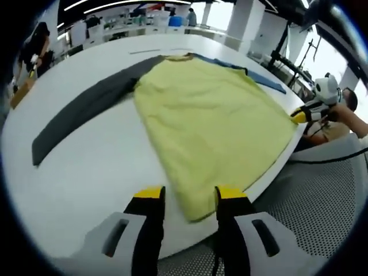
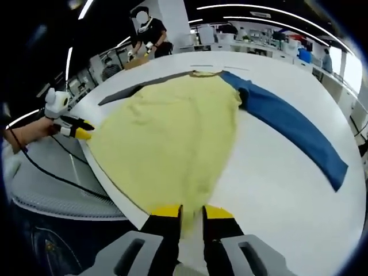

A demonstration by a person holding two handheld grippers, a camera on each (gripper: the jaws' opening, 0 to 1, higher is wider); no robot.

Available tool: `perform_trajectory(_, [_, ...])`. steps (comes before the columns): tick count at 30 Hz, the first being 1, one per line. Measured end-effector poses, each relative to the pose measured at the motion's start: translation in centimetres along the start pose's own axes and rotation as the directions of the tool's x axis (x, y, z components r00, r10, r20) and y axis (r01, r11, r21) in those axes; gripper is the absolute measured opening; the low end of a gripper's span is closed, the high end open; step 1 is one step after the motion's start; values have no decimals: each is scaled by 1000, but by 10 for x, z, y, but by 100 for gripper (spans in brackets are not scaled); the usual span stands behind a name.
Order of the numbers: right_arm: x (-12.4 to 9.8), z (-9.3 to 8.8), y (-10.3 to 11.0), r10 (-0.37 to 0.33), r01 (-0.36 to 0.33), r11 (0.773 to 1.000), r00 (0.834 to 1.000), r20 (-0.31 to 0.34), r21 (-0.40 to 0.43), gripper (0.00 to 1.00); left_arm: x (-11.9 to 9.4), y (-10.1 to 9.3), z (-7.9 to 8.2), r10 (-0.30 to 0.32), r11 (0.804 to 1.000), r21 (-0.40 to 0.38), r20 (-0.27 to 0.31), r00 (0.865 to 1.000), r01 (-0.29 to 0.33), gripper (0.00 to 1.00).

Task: Fold the garment on the visible template until the final outline fits inside the template.

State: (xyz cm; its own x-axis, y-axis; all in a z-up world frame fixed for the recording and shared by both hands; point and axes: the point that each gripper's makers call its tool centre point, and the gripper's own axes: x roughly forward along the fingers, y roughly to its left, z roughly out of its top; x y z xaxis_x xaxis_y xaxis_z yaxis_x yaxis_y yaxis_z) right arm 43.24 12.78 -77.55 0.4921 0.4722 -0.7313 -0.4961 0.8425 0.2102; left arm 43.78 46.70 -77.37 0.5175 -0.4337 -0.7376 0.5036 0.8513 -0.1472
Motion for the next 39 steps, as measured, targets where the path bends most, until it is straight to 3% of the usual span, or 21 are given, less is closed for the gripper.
perform_trajectory(2, [-3, 8, 1, 16, -16, 1000, 999, 33, 1, 46, -3, 0, 3, -1, 1000, 8, 21, 1000, 1, 45])
perform_trajectory(10, [-13, 38, 1, 44, -41, 999, 989, 144, -22, 82, -6, -1, 21, -14, 1000, 20, 119, 993, 12, 63])
perform_trajectory(18, [-21, 52, -15, 42, -39, 999, 983, 178, -17, 99, -10, -9, 46, -54, 997, 66, 231, 971, 40, 77])
perform_trajectory(21, [-24, 56, -25, 32, -32, 999, 981, 192, -1, 99, -12, -13, 58, -68, 992, 119, 281, 957, 36, 79])
perform_trajectory(24, [-27, 63, -47, -16, 7, 999, 976, 217, 45, 99, -12, -17, 61, -81, 988, 148, 282, 956, 40, 83])
perform_trajectory(27, [-32, 65, -77, -98, 75, 991, 969, 227, 106, 99, -11, -18, 64, -90, 988, 149, 291, 952, 47, 86])
perform_trajectory(34, [-45, 67, -132, -193, 157, 974, 952, 238, 164, 99, -9, -17, 69, -95, 987, 150, 312, 945, 49, 96])
perform_trajectory(39, [-50, 67, -156, -251, 203, 957, 939, 237, 207, 98, -8, -16, 75, -104, 988, 143, 328, 939, 59, 99])
